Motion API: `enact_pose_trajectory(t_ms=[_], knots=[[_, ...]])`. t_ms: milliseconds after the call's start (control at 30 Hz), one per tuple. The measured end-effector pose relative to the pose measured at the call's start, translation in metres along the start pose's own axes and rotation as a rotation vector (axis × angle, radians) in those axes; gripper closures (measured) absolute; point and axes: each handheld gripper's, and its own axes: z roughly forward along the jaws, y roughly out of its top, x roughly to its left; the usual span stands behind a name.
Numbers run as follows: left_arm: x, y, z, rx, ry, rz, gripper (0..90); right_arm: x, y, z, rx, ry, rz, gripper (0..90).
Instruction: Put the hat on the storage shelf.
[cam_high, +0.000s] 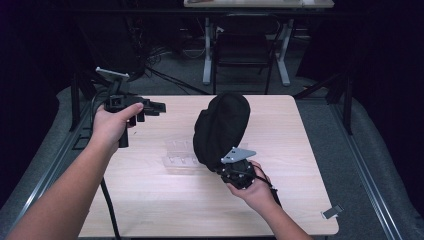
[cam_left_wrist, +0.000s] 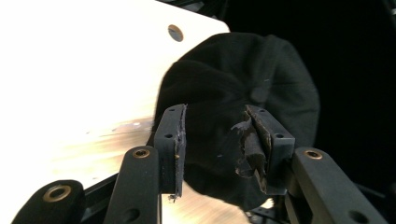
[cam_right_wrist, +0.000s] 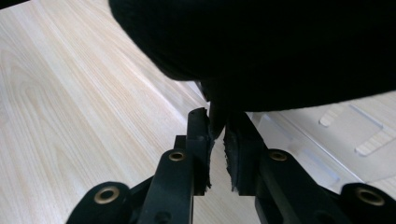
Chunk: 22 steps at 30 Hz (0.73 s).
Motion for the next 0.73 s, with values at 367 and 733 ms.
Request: enact_pose_trajectory(t_ms=[367, 733], knots=[[0.021, -0.009, -0.006, -0.013, 0.094, 0.022, 57.8, 0.002, -0.017, -0.015, 0.014, -0.068, -0.062, 70.9], [0.053, -0.039, -0.01, -0.052, 0.192, 0.109, 51.2, -0.018, -0.055, -0.04, -0.039, -0.166, -0.055, 47.6]])
